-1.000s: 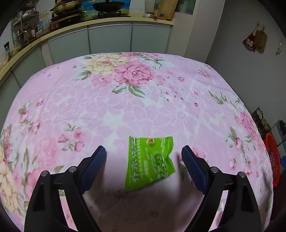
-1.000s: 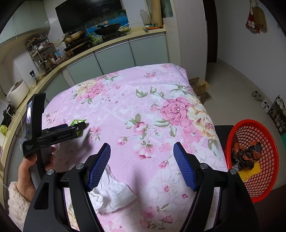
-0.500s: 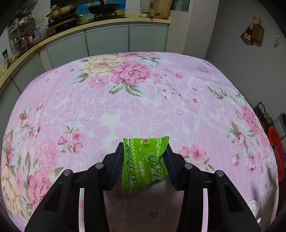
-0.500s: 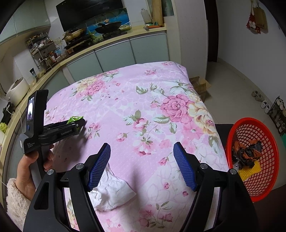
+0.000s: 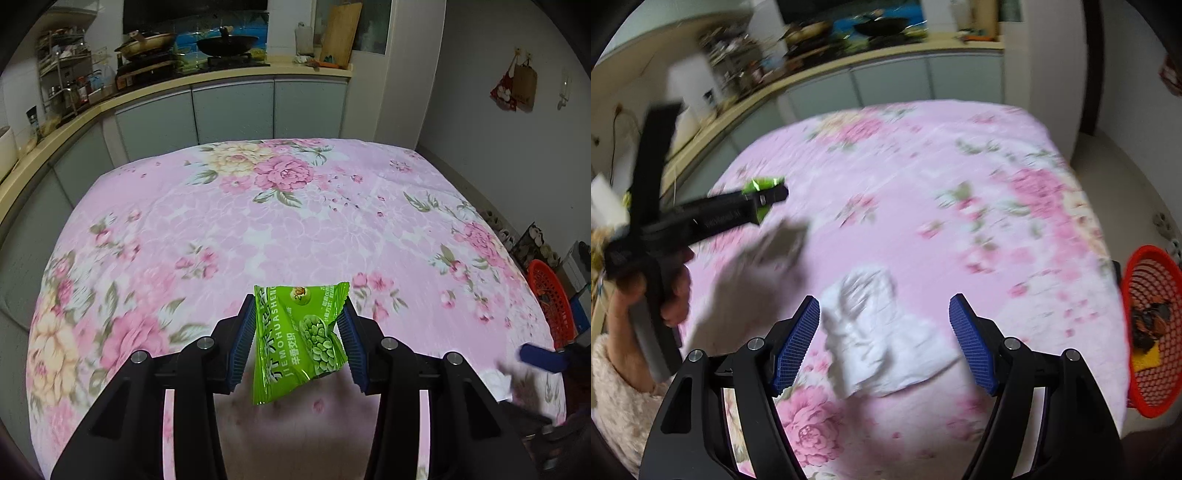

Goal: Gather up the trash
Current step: 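Grasp the green snack wrapper with the left tool while the right tool grasps the white tissue, then carry both items over the red wastebasket and open both tools to drop them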

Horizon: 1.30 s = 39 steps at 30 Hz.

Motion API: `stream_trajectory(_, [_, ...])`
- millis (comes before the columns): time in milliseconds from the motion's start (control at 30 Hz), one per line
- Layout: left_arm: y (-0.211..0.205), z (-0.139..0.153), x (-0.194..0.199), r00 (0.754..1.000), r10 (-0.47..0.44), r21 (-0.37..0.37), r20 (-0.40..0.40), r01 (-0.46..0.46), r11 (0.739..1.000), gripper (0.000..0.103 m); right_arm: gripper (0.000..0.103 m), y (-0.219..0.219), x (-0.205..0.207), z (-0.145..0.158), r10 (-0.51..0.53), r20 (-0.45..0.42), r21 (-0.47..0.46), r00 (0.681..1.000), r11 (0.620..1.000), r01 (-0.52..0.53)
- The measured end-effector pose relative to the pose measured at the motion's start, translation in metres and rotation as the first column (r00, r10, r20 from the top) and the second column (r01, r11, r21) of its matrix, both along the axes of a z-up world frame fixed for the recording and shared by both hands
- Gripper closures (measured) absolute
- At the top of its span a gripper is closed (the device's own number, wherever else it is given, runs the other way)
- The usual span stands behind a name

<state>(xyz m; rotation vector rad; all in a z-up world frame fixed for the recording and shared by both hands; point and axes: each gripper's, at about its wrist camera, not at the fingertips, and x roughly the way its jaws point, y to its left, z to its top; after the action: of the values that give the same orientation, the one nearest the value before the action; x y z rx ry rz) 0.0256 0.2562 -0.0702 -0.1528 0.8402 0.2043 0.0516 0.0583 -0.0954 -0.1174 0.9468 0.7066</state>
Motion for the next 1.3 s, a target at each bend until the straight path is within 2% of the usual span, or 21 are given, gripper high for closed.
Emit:
stream_trajectory(167, [0.004, 0.005, -0.024, 0.999, 0.029, 0.000, 0.015, -0.029, 1.000, 0.060, 0.033, 0.012, -0.001, -0.020, 0.014, -0.026, -0.041, 1.000, 0.999, -0.015])
stream_trajectory(333, [0.008, 0.005, -0.036, 0.999, 0.050, -0.011, 0.021, -0.049, 0.999, 0.060, 0.033, 0.012, -0.001, -0.026, 0.006, -0.002, -0.056, 1.000, 0.998, -0.006])
stream_trajectory(600, [0.001, 0.004, -0.042, 0.999, 0.042, -0.019, 0.024, -0.041, 0.999, 0.060, 0.060, 0.013, 0.001, -0.028, 0.014, 0.011, -0.070, 1.000, 0.997, -0.013])
stream_trajectory(800, [-0.001, 0.005, -0.044, 0.999, 0.042, -0.019, 0.026, -0.042, 0.999, 0.060, 0.073, 0.012, 0.001, -0.028, 0.010, 0.017, -0.068, 1.000, 0.998, -0.009])
stream_trajectory(1067, [-0.005, 0.010, -0.052, 0.998, 0.045, -0.011, 0.033, -0.045, 0.999, 0.060, 0.075, 0.015, 0.000, -0.015, 0.018, 0.057, -0.052, 0.998, 0.999, -0.015])
stream_trajectory(1300, [-0.005, 0.022, -0.057, 0.997, 0.056, 0.003, 0.060, -0.057, 0.998, 0.060, 0.075, 0.014, 0.006, 0.011, 0.009, 0.122, -0.020, 0.993, 1.000, -0.007])
